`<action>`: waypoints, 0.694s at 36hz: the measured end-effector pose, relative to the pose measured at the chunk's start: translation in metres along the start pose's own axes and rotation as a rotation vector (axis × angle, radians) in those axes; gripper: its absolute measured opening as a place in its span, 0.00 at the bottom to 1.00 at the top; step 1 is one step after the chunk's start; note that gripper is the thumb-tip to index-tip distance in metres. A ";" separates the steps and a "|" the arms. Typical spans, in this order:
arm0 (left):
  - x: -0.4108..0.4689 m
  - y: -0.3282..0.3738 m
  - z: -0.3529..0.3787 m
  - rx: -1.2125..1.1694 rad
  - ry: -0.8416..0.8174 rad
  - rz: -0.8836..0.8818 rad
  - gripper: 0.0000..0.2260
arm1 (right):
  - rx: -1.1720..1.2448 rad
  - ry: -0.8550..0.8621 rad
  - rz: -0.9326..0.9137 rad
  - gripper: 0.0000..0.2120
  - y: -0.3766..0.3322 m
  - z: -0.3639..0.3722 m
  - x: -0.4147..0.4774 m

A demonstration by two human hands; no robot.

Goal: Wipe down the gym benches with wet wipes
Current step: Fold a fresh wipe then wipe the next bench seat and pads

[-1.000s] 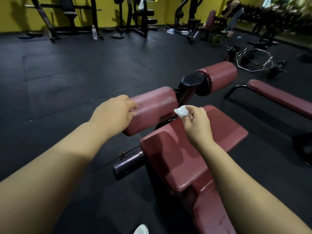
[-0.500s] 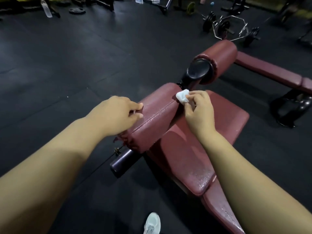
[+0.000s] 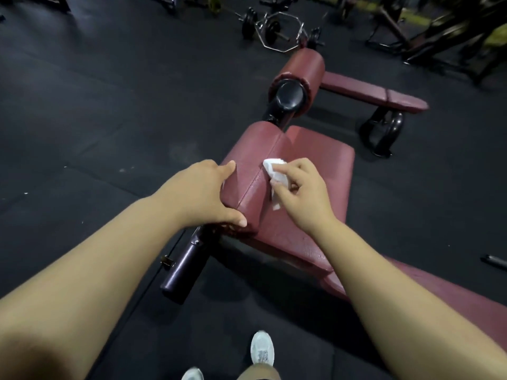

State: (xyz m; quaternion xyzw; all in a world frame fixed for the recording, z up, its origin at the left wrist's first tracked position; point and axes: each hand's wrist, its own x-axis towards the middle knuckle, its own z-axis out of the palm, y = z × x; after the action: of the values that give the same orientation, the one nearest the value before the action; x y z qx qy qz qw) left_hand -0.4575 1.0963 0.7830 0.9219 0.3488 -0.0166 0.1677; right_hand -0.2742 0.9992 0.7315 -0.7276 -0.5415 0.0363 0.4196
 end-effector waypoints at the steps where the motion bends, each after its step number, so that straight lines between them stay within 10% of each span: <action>1: 0.000 -0.001 0.001 0.000 0.006 0.010 0.52 | 0.024 0.003 -0.007 0.10 -0.002 0.002 -0.010; 11: -0.003 -0.014 0.005 -0.192 0.035 0.009 0.41 | -0.049 0.096 -0.234 0.08 -0.020 0.008 -0.028; 25: 0.010 -0.034 0.028 -0.393 0.033 -0.045 0.41 | -0.140 0.178 0.131 0.09 0.012 0.000 0.080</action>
State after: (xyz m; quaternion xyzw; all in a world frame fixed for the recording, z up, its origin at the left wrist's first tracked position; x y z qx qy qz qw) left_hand -0.4700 1.1175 0.7454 0.8635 0.3685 0.0632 0.3385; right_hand -0.2324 1.0644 0.7562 -0.7891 -0.4547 -0.0392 0.4111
